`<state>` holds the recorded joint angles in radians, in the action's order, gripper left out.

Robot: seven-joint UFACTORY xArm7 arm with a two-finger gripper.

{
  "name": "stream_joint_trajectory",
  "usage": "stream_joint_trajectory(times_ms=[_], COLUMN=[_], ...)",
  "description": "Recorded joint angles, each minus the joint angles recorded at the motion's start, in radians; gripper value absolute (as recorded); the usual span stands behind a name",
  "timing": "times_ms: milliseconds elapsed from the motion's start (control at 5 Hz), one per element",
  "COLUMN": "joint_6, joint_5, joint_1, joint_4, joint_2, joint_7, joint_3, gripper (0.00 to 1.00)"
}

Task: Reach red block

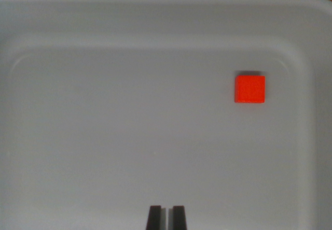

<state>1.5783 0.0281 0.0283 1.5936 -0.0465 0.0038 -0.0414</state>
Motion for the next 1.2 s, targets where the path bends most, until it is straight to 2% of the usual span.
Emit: stream_joint_trajectory(times_ms=[1000,1200], joint_6=[-0.009,-0.024], joint_5=[0.0000,0.0000], joint_1=[0.0024,0.0062], joint_4=[-0.001,-0.003], joint_2=[0.010,0.026], joint_7=[-0.002,-0.006], joint_3=[0.001,0.003], gripper=[0.00,0.00])
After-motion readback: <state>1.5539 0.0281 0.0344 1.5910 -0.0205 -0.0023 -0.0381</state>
